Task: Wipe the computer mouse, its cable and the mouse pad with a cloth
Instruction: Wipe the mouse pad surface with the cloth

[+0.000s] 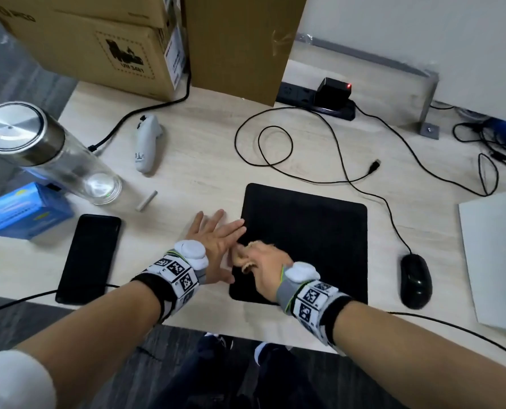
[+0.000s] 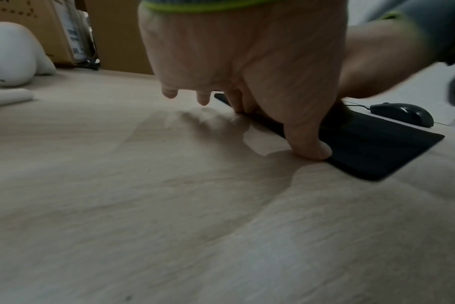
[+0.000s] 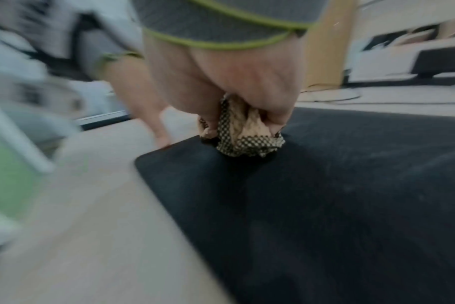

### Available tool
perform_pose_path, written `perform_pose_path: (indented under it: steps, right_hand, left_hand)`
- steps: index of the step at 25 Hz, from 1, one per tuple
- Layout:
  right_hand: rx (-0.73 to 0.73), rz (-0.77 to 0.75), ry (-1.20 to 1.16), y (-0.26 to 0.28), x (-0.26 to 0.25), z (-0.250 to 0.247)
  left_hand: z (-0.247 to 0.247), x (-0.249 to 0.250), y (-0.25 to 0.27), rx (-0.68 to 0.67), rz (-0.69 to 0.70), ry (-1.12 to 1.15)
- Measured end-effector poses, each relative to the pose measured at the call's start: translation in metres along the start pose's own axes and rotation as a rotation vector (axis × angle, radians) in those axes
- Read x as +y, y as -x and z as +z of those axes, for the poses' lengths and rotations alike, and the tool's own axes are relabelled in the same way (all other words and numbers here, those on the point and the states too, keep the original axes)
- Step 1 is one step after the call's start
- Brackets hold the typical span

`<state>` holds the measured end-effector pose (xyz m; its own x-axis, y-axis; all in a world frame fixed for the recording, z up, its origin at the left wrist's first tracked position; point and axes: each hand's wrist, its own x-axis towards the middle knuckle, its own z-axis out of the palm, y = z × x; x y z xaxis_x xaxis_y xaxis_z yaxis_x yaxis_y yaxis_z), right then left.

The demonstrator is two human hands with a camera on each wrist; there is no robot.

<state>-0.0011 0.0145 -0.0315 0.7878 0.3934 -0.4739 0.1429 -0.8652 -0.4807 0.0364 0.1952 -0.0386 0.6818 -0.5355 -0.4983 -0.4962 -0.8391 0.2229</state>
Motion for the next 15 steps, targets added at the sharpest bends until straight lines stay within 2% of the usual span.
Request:
perform_pose_path:
  steps: [2,3,4,5,7,9,10,12,13,15]
  right_hand:
    - [-0.209,-0.125,0.020,0.031,-0.008,0.008]
    - [-0.249,-0.146,0.006,0.038,-0.007,0.005]
    - [-0.219,-0.142,-0.016,0.040,-0.007,-0.005]
    - [-0.120,-0.106,-0.046,0.032,-0.003,-0.017]
    - [0.186,0.002,-0.091,-0.002,0.011,-0.052]
    - [0.382,0.134,-0.093,-0.039,0.030,-0.083]
    - [0.408,0.197,-0.066,-0.054,0.036,-0.095]
    - [0.320,0.291,0.081,-0.072,0.048,-0.094]
    - [0.256,0.286,0.119,-0.072,0.048,-0.082]
    - [0.255,0.192,0.004,-0.056,0.042,-0.050]
  left_hand:
    - [-0.001,0.002,0.001,-0.004,0.000,-0.006]
    - [-0.002,0.002,0.001,-0.012,0.000,-0.008]
    - [-0.003,0.002,0.001,-0.016,0.001,-0.009]
    - [-0.003,0.003,0.001,-0.016,0.006,-0.014]
    - [-0.003,0.003,0.000,-0.019,0.014,-0.030]
    - [-0.003,0.003,0.000,-0.033,0.015,-0.058]
    - [-0.003,0.003,-0.001,-0.035,0.011,-0.071]
    - [-0.002,0.006,-0.002,-0.046,0.001,-0.097]
    - [-0.001,0.006,-0.002,-0.044,-0.005,-0.102]
    - [0.001,0.007,-0.002,-0.046,-0.025,-0.091]
